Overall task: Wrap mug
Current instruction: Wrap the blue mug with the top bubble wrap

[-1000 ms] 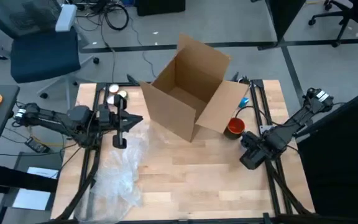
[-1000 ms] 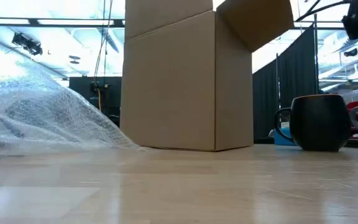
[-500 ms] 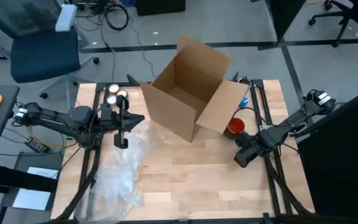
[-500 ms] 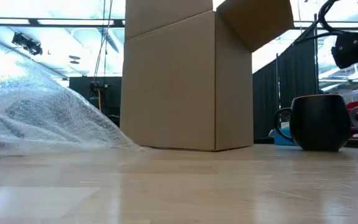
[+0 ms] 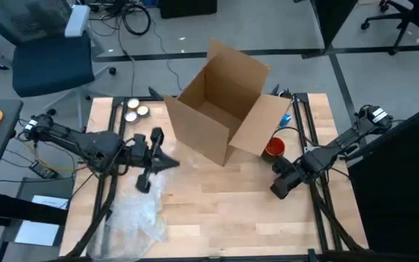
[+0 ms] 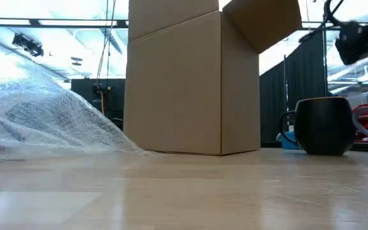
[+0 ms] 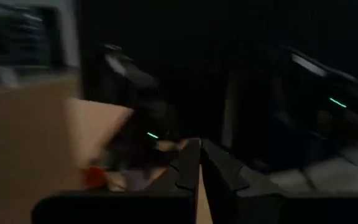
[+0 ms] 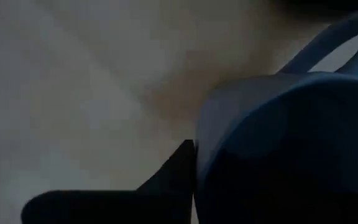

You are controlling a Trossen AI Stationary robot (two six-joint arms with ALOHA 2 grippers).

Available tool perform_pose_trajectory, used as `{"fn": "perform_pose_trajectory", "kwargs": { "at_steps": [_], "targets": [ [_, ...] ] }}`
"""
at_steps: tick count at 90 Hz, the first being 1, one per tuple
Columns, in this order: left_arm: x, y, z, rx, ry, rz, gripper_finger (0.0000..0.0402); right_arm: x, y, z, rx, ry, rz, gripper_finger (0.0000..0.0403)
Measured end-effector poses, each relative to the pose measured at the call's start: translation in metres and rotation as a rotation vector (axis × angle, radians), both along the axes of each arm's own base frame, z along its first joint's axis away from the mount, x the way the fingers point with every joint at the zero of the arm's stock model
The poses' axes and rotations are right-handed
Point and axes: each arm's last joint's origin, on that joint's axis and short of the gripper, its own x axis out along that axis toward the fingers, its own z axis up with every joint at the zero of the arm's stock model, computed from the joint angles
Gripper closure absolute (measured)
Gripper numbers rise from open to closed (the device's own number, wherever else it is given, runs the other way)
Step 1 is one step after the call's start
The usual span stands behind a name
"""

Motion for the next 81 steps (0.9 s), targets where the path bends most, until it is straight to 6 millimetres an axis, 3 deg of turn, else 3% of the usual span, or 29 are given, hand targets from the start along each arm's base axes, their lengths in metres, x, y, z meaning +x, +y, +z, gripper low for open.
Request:
{"fn": "perform_pose_trajectory", "kwargs": {
  "at_steps": [19,38,60,81],
  "targets": [
    [-0.005,-0.024,-0.014,-0.035,0.154,-0.27,0.0401,0.006,0.014,0.008,0.018,-0.149,0.032,0.0402],
    [-0.004,-0.046,-0.039,-0.16,0.383,-0.337,0.0401,0.014,0.028,0.01,0.047,-0.266,0.058,0.0402],
    [-0.002,-0.05,-0.066,-0.279,0.641,-0.075,0.0401,0.051,0.059,-0.003,0.076,-0.303,0.193,0.0403],
    [-0.011,-0.037,-0.086,-0.221,0.812,0.21,0.0401,0.083,0.084,0.015,-0.025,-0.176,0.315,0.0403]
  ]
}}
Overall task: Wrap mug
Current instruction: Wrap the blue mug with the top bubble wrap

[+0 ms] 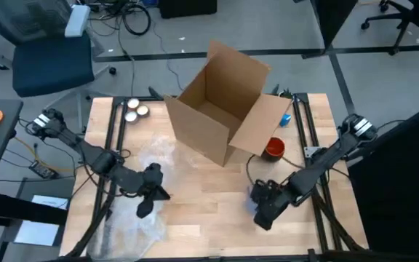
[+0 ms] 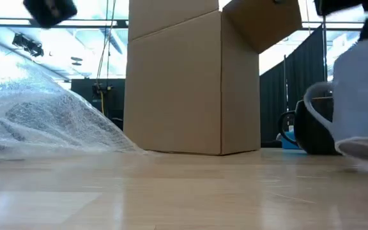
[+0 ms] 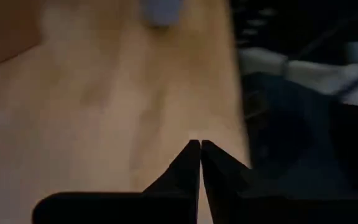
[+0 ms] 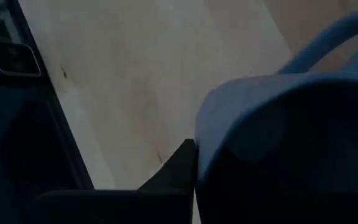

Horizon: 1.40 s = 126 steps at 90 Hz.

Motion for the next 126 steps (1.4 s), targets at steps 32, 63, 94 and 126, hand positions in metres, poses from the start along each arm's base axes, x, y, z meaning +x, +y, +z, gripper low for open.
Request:
{"fn": "perform_pose_trajectory", "kwargs": {
  "at_steps": [32,63,94,126],
  "targets": [
    [0.011,0.005,-0.017,0.284,0.003,0.172,0.0375,0.004,-0.006,-0.006,-0.156,0.157,-0.026,0.0403],
    [0.046,-0.001,-0.068,0.443,0.213,0.161,0.0264,0.006,-0.009,-0.006,-0.188,0.141,-0.044,0.0403],
    [0.072,-0.02,-0.02,0.398,0.227,0.043,0.0191,0.008,-0.013,-0.006,-0.207,0.129,-0.053,0.0403],
    [0.056,-0.011,-0.034,0.523,0.506,0.032,0.0189,0.006,-0.013,-0.007,-0.22,0.145,-0.043,0.0403]
  ]
}}
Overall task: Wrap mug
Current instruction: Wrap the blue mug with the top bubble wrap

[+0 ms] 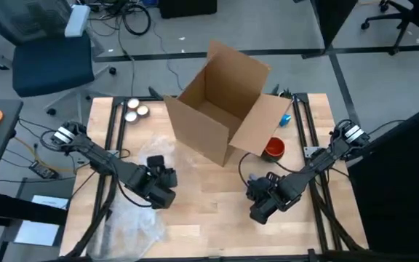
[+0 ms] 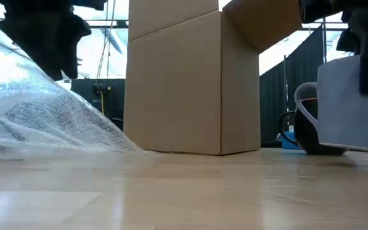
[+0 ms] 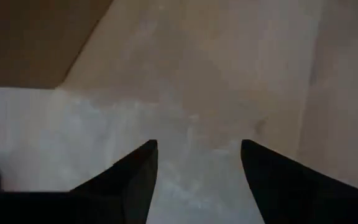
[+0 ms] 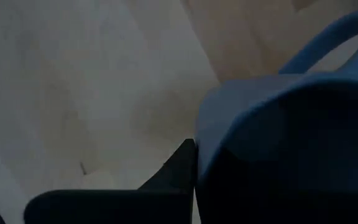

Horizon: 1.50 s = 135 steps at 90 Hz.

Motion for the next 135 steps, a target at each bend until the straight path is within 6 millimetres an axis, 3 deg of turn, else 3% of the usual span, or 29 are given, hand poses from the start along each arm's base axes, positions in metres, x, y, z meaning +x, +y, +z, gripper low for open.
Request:
{"fn": "perform_pose_trajectory", "kwargs": {
  "at_steps": [12,30,58,89,108,135],
  "targets": [
    [0.002,0.004,-0.001,-0.032,0.045,-0.044,0.0186,-0.004,-0.003,-0.001,-0.024,0.043,0.006,0.0403],
    [0.001,0.015,-0.001,-0.035,0.084,0.063,0.0166,-0.003,-0.005,-0.001,-0.026,0.048,-0.003,0.0403],
    [-0.003,0.013,-0.002,-0.137,0.143,0.135,0.0128,-0.002,-0.005,-0.001,-0.025,0.046,0.004,0.0403],
    [0.004,0.005,-0.003,-0.154,0.077,0.056,0.0123,-0.002,-0.005,-0.001,-0.022,0.04,0.002,0.0403],
    [0.012,0.003,-0.02,-0.048,0.112,0.065,0.0123,-0.001,-0.004,0.0,-0.019,0.022,-0.008,0.0403],
    [0.029,-0.001,-0.062,0.179,0.194,0.028,0.0142,0.0,-0.004,0.0,-0.016,0.016,-0.01,0.0403]
  ]
}}
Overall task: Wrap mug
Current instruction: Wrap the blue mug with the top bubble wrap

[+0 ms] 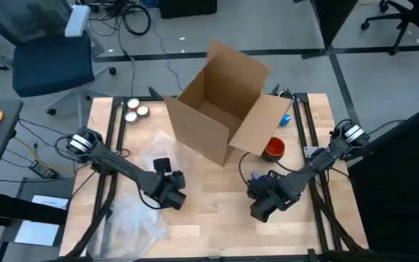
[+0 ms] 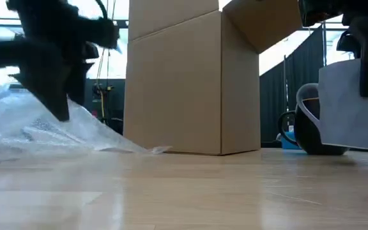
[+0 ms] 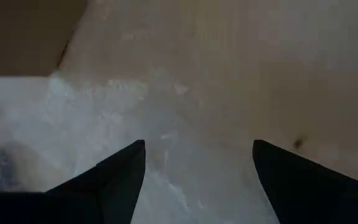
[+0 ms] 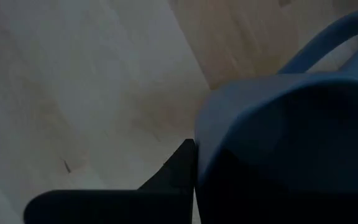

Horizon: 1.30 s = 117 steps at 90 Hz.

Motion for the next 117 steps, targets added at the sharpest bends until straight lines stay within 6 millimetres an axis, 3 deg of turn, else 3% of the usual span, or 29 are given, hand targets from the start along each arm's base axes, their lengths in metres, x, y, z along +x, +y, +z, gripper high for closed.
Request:
{"fn": "perform_pose_trajectory", "kwargs": {
  "at_steps": [11,25,30,50,80,95,117],
  "targets": [
    [0.005,-0.002,-0.018,0.031,0.069,-0.039,0.0208,0.0,0.0,0.0,-0.001,0.0,-0.001,0.0403],
    [0.006,-0.003,-0.027,0.049,0.113,-0.059,0.0357,0.001,-0.002,0.0,0.002,0.0,-0.022,0.0403],
    [0.006,-0.003,-0.025,0.048,0.112,-0.046,0.0385,0.0,-0.003,0.0,0.002,0.006,-0.04,0.0403],
    [0.019,-0.015,0.007,0.092,0.039,-0.072,0.0399,-0.005,-0.007,-0.001,-0.022,0.079,-0.057,0.0398],
    [0.029,-0.032,0.075,0.232,-0.099,-0.143,0.0401,-0.016,-0.013,-0.001,-0.054,0.199,-0.108,0.0392],
    [0.02,-0.031,0.102,0.31,-0.086,-0.116,0.0401,-0.014,-0.012,-0.001,-0.042,0.183,-0.116,0.0372],
    [-0.001,-0.024,0.144,0.28,-0.292,-0.055,0.0402,-0.013,-0.014,-0.001,-0.043,0.168,-0.146,0.0362]
  ]
}}
